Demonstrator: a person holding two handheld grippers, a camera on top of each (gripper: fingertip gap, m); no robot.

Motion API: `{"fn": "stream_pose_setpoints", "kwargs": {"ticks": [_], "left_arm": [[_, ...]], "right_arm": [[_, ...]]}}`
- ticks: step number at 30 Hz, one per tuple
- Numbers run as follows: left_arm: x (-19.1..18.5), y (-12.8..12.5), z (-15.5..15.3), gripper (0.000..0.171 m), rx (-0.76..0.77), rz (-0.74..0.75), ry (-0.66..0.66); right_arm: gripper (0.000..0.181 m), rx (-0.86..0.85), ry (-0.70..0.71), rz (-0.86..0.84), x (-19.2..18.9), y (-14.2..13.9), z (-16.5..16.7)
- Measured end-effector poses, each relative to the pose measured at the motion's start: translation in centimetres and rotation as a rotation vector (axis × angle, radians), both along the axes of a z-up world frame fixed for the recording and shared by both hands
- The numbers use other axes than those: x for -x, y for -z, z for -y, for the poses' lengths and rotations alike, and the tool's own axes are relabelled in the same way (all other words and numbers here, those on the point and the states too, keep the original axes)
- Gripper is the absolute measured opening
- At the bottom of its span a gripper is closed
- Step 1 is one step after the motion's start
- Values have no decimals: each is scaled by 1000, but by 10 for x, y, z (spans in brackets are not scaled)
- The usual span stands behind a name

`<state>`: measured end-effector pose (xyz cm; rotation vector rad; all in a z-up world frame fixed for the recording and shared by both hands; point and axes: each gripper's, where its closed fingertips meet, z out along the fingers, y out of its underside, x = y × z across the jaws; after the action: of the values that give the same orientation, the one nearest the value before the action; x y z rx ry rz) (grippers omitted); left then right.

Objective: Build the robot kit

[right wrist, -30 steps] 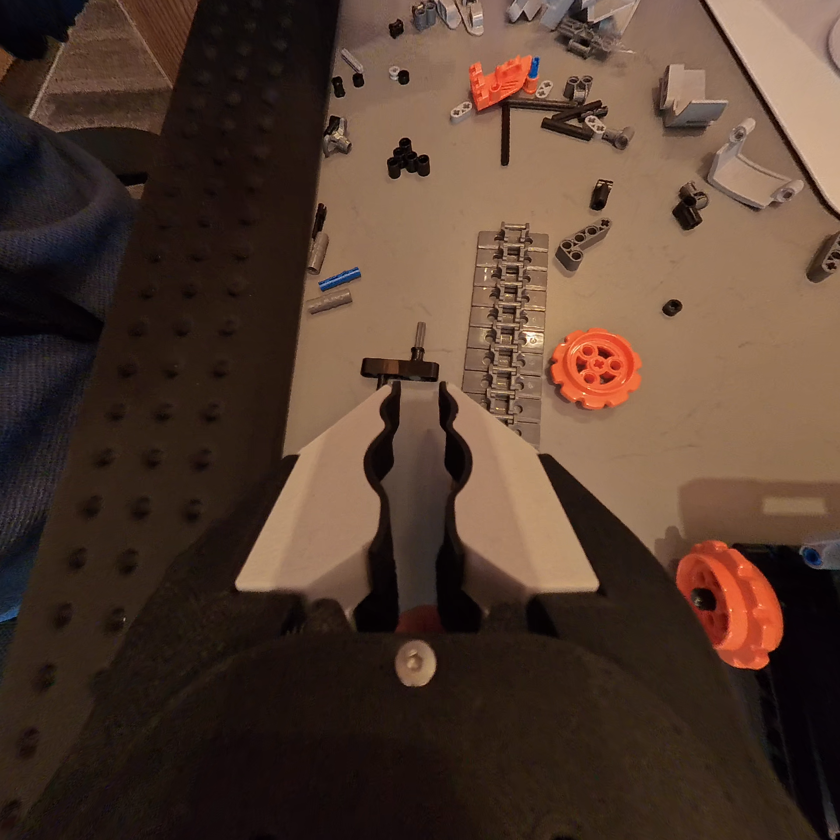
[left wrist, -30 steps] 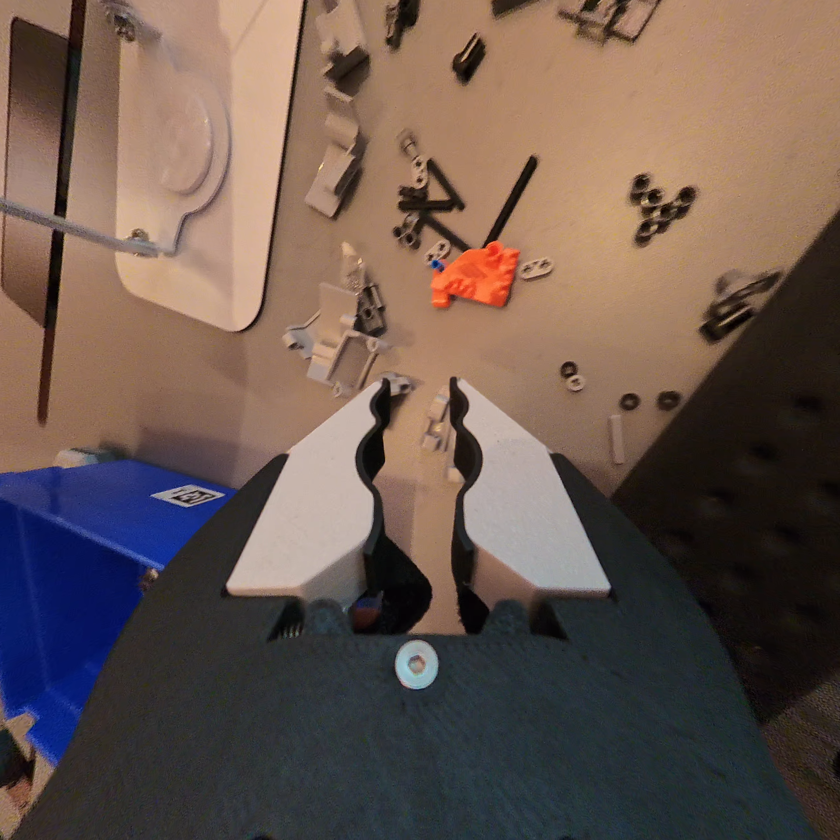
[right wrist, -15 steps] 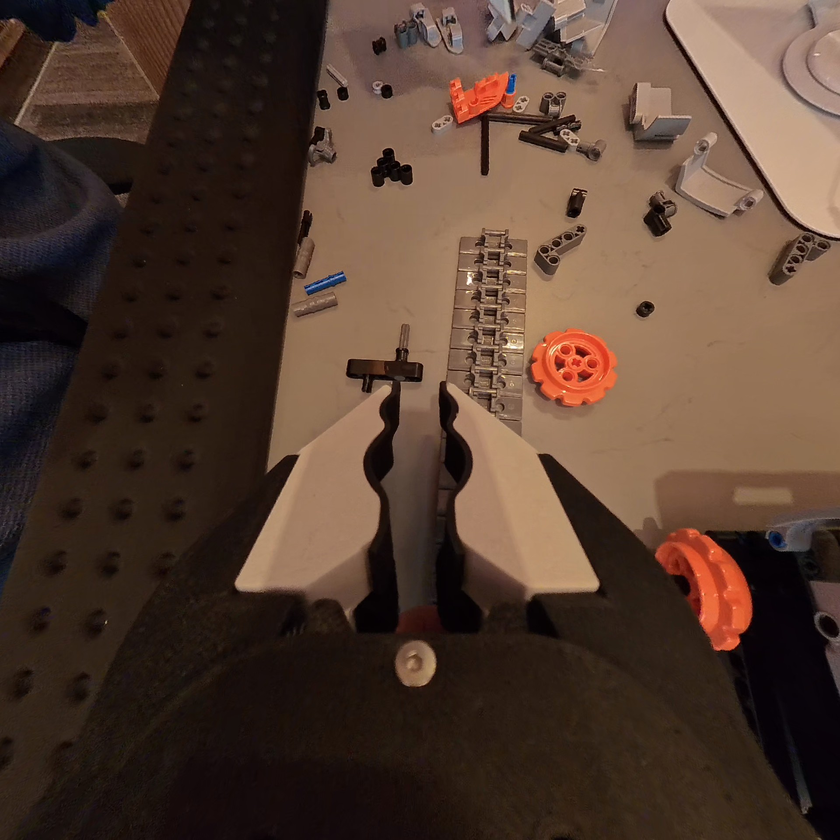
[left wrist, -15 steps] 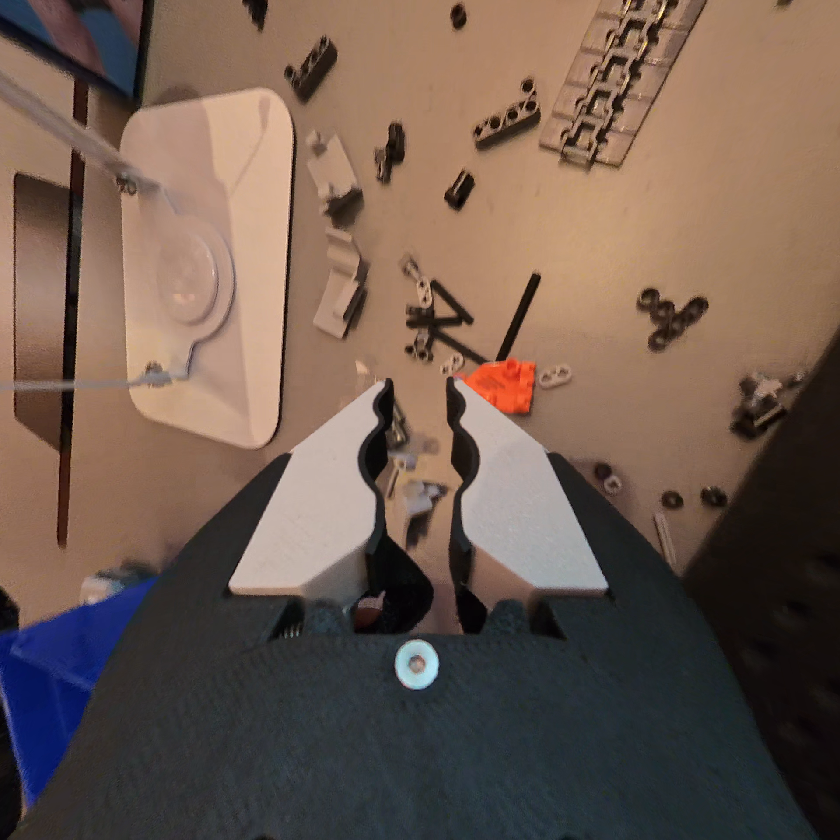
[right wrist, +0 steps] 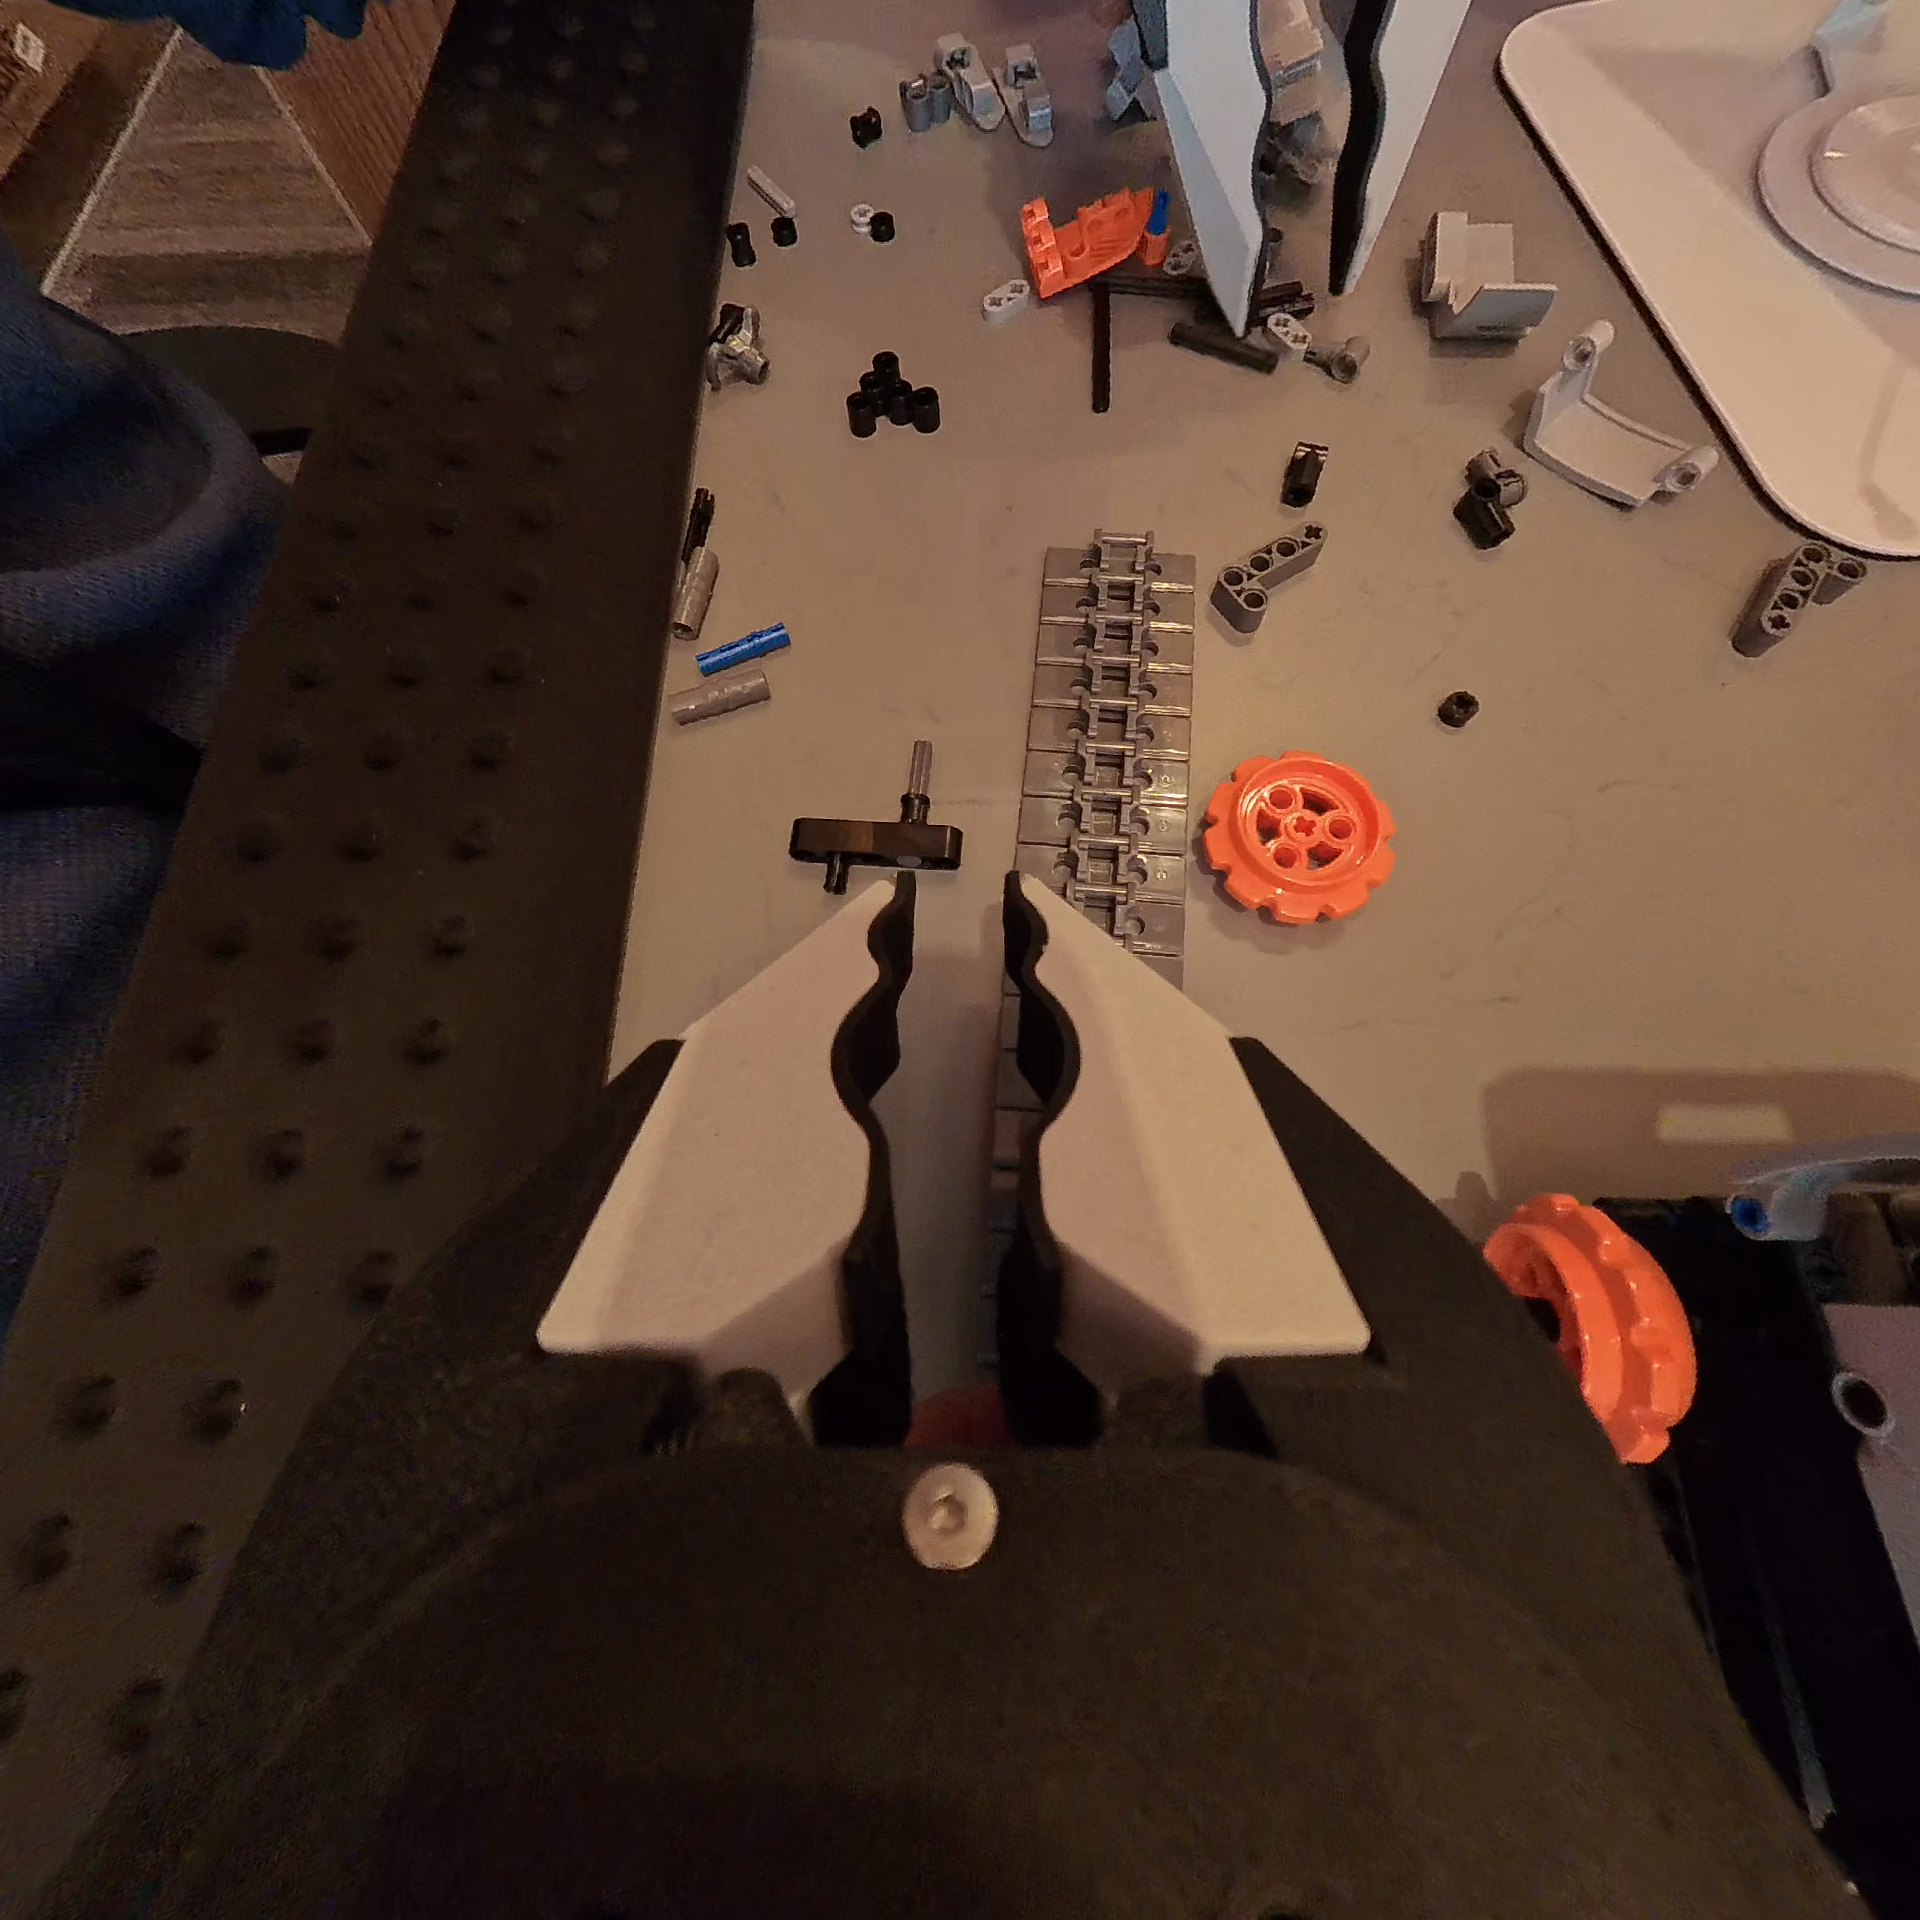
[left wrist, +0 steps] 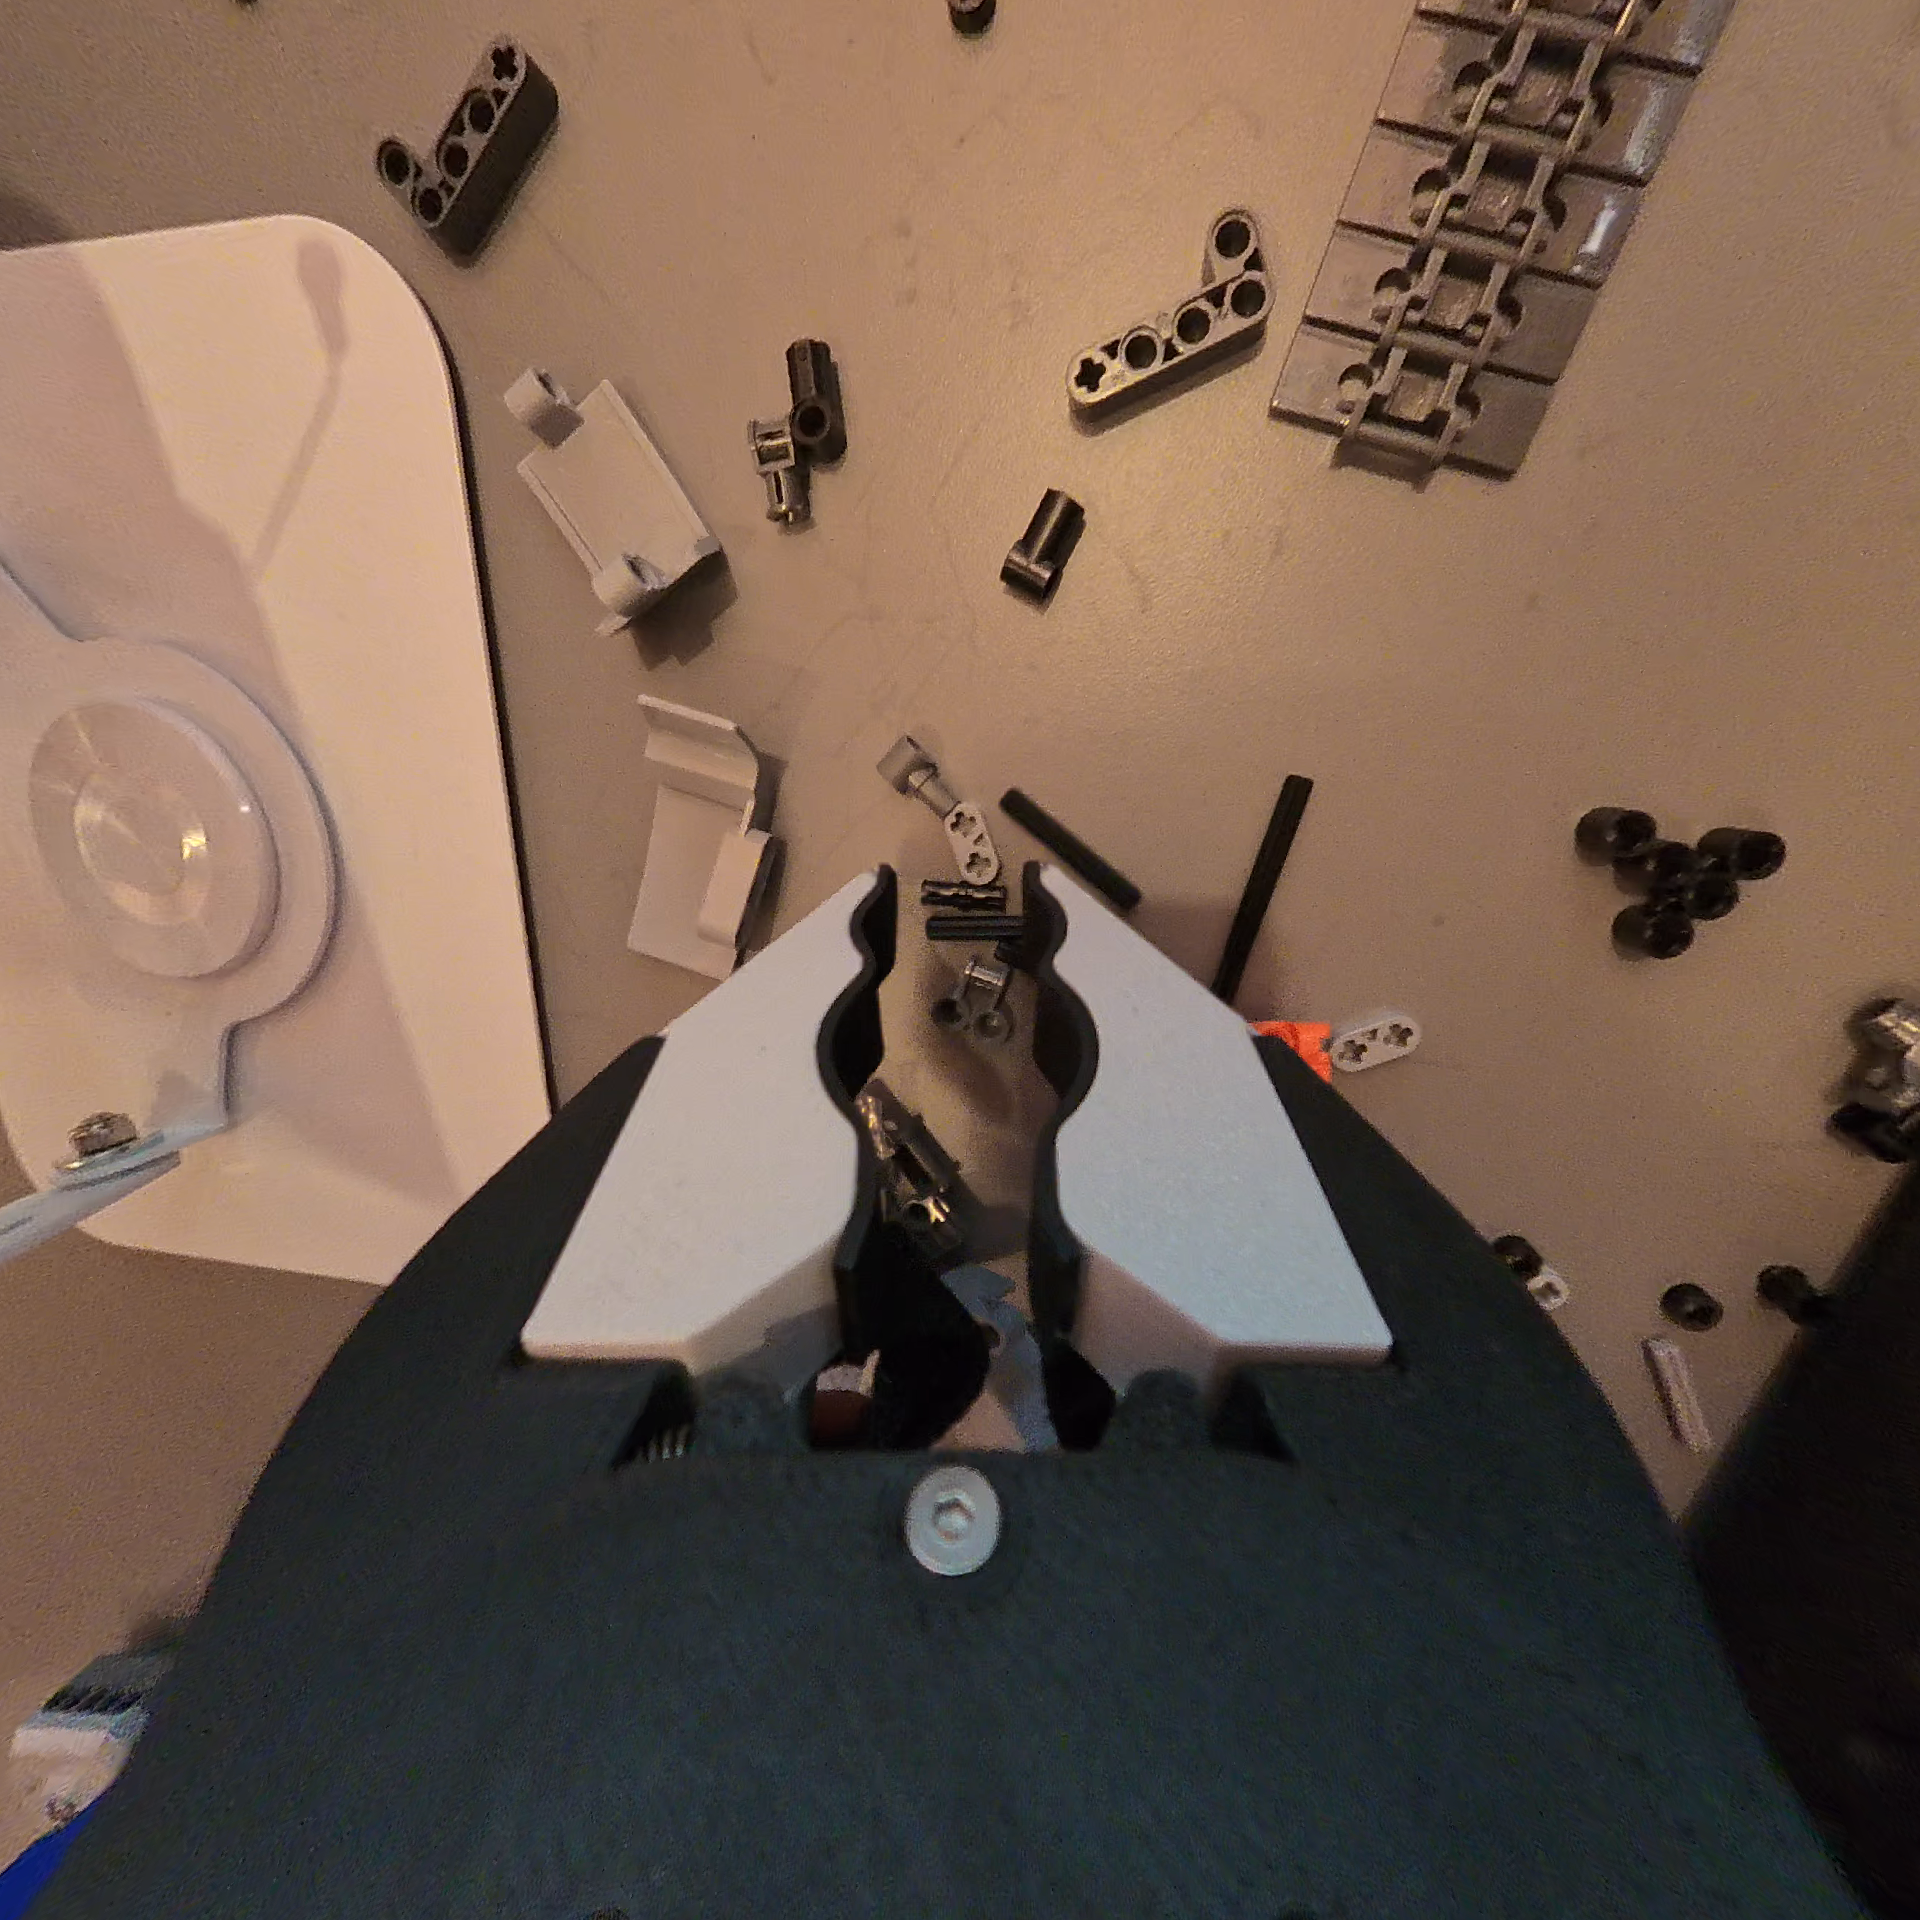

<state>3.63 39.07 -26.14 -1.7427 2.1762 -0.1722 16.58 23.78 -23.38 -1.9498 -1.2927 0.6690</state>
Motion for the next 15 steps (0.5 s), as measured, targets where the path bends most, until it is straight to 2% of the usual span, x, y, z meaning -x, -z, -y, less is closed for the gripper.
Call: {"fn": "stream_pose_setpoints", "kwargs": {"ticks": [3, 11, 13, 15], "left_arm": [[1, 1, 1, 15, 16, -5, -5], [2, -6, -2, 15, -24, 35, -37], [-6, -22, -1, 15, -41, 127, -74], [-25, -44, 10, 14, 8, 294, -120]], "right_arm": [[15, 2, 1, 2, -1, 1, 0], [15, -8, 11, -6, -1, -1, -2], [14, -43, 28, -19, -1, -8, -5], [15, -122, 58, -20, 1, -18, -12]]}}
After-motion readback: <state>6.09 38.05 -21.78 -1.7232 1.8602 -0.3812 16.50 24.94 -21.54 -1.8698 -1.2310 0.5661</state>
